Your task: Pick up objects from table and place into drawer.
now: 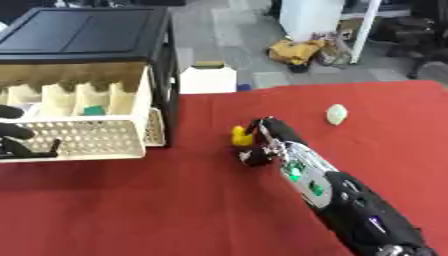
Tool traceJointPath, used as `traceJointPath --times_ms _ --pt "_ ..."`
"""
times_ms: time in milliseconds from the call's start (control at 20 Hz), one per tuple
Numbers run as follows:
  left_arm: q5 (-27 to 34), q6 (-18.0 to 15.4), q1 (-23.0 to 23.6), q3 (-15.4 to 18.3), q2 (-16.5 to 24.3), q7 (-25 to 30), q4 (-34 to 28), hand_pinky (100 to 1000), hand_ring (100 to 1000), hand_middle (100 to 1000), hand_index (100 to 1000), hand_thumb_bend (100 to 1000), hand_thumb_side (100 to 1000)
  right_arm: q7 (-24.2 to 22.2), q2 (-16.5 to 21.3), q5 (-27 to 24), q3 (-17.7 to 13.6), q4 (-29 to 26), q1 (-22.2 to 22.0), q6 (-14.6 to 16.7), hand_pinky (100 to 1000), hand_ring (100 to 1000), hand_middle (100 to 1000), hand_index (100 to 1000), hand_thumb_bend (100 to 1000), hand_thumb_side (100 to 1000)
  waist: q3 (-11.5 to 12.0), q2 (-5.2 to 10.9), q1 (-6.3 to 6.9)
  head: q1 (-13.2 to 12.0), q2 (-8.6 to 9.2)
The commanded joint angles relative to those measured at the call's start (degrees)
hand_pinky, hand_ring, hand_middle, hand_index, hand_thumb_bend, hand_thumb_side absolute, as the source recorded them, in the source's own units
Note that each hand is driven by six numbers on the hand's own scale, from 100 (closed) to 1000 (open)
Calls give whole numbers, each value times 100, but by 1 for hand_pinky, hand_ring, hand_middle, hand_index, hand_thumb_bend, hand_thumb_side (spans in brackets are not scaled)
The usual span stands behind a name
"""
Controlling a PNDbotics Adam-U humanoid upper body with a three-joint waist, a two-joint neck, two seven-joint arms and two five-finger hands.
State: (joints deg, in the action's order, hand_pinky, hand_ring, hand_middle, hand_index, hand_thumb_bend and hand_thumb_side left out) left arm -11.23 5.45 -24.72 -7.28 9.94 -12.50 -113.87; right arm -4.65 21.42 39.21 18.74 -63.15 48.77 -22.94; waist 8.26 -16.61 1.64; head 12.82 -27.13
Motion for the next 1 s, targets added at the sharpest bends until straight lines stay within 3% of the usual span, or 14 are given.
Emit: traceJointPath --times_ms 50,600,1000 --pt "-10 -5 -35 -7 16 28 -73 418 525 585 815 100 1000 79 69 -10 -15 -18 33 -6 674 711 435 707 204 207 4 86 5 28 71" --pt "-15 6 -25 -13 5 89 -73 416 525 586 815 100 1000 299 44 61 -6 8 29 64 663 694 429 670 158 171 9 78 0 38 85" --pt "-22 14 -21 -15 -1 139 -73 416 526 587 816 100 1000 477 33 93 -10 24 35 113 654 685 414 642 196 160 -1 73 -11 42 99"
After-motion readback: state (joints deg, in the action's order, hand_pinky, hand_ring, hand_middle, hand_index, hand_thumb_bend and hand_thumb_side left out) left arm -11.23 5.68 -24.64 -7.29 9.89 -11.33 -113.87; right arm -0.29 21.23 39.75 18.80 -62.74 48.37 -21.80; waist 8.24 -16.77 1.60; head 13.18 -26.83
